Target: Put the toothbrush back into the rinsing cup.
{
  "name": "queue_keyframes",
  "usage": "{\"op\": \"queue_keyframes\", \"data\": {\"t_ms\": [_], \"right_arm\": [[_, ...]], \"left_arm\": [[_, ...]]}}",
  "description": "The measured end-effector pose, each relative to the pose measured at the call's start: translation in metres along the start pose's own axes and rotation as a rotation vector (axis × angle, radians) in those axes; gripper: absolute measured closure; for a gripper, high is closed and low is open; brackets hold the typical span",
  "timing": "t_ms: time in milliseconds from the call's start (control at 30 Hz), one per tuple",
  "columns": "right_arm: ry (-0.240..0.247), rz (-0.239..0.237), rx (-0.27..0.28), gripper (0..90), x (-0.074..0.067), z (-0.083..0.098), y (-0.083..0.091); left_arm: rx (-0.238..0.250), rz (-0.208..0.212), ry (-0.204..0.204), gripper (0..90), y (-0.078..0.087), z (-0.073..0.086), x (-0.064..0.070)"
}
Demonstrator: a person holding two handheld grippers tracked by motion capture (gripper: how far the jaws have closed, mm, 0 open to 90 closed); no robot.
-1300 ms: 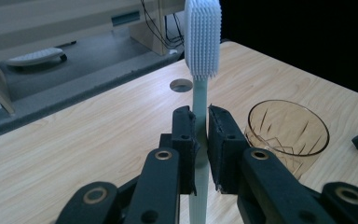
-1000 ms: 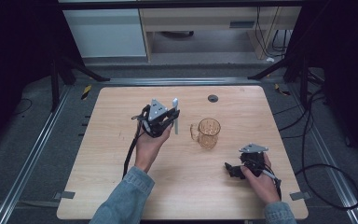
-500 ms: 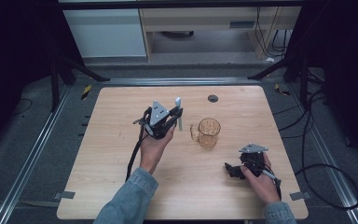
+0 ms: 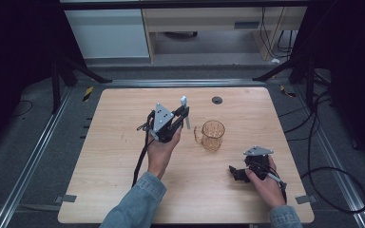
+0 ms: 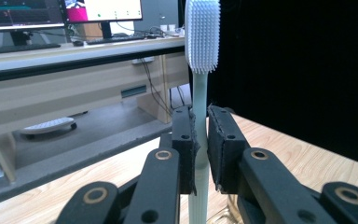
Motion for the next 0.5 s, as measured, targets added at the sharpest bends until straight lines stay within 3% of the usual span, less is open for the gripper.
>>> {"op": "queue_keyframes", "data": {"t_ms": [33, 133, 500], "right_arm": [[0.0, 0.0, 0.0, 0.4, 0.0, 0.0, 0.0], [0.001, 0.0, 0.0, 0.4, 0.0, 0.0, 0.0], [0.001, 0.0, 0.0, 0.4, 0.0001, 0.0, 0.0]], "left_arm": [[0.011, -0.003, -0.013, 80.8, -0.0004, -0.0013, 0.0007], [0.014, 0.005, 0.019, 80.9, -0.0003, -0.0014, 0.0029], [0.054, 0.007, 0.025, 80.8, 0.0004, -0.0065, 0.0032]]}}
Point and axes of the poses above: each handheld gripper's, and its own axes: y roughly backward along the jaws, z roughly out of its underside, x roughly to its right, the point moved 8 cm from there along -y, roughly forward along the jaws, and after that the axes turned 13 degrees about y, right-handed, at the moved point
